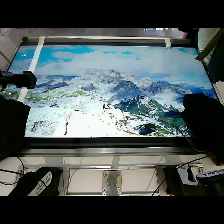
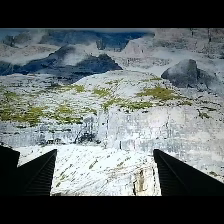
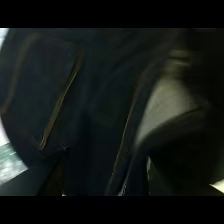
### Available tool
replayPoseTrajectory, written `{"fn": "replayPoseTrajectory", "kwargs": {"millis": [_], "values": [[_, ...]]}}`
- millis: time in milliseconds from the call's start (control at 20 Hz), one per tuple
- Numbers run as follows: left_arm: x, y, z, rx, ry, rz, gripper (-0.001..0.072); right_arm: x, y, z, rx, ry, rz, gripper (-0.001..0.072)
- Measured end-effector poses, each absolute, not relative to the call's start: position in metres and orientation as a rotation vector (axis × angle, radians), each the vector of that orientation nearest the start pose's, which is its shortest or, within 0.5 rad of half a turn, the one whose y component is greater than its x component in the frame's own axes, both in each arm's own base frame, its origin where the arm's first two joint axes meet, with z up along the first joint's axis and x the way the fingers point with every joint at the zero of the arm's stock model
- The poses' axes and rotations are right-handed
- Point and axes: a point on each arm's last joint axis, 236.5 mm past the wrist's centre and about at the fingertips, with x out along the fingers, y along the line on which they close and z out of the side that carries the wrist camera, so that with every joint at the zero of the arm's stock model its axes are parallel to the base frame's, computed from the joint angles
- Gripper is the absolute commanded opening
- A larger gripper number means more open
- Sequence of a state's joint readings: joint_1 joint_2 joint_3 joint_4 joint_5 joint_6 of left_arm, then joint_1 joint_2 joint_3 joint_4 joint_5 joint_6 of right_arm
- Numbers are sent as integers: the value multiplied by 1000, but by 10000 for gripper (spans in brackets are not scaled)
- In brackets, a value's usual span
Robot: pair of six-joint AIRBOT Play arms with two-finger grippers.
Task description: Fold the clothes and pants, and hang the long-sleeved shirts on hangers.
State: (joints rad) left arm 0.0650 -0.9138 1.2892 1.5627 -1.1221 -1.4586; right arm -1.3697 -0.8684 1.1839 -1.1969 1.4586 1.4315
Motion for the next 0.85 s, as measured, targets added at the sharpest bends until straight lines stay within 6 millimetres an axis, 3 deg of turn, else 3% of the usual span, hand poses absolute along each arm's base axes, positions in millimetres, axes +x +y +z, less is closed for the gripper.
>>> {"fn": "replayPoseTrajectory", "kwargs": {"millis": [100, 200, 350, 500, 600, 700, 850], "values": [[371, 22, 206, 76, 748, 15, 695, 132, -271, 163, 786, 776, -904, 532], [371, 22, 206, 68, 749, 17, 695, 134, -279, 191, 761, 695, -938, 530], [369, 22, 204, 41, 760, 27, 695, 179, -267, 246, 797, 491, -793, 479], [368, 22, 203, 25, 766, 33, 695, 246, -216, 301, 827, 338, -480, 479], [367, 22, 202, 24, 769, 34, 695, 279, -172, 322, 805, 323, -290, 480], [367, 22, 202, 21, 770, 35, 695, 303, -122, 327, 749, 375, -124, 479], [367, 22, 202, 18, 770, 36, 695, 318, -68, 311, 637, 502, 7, 480]]}}
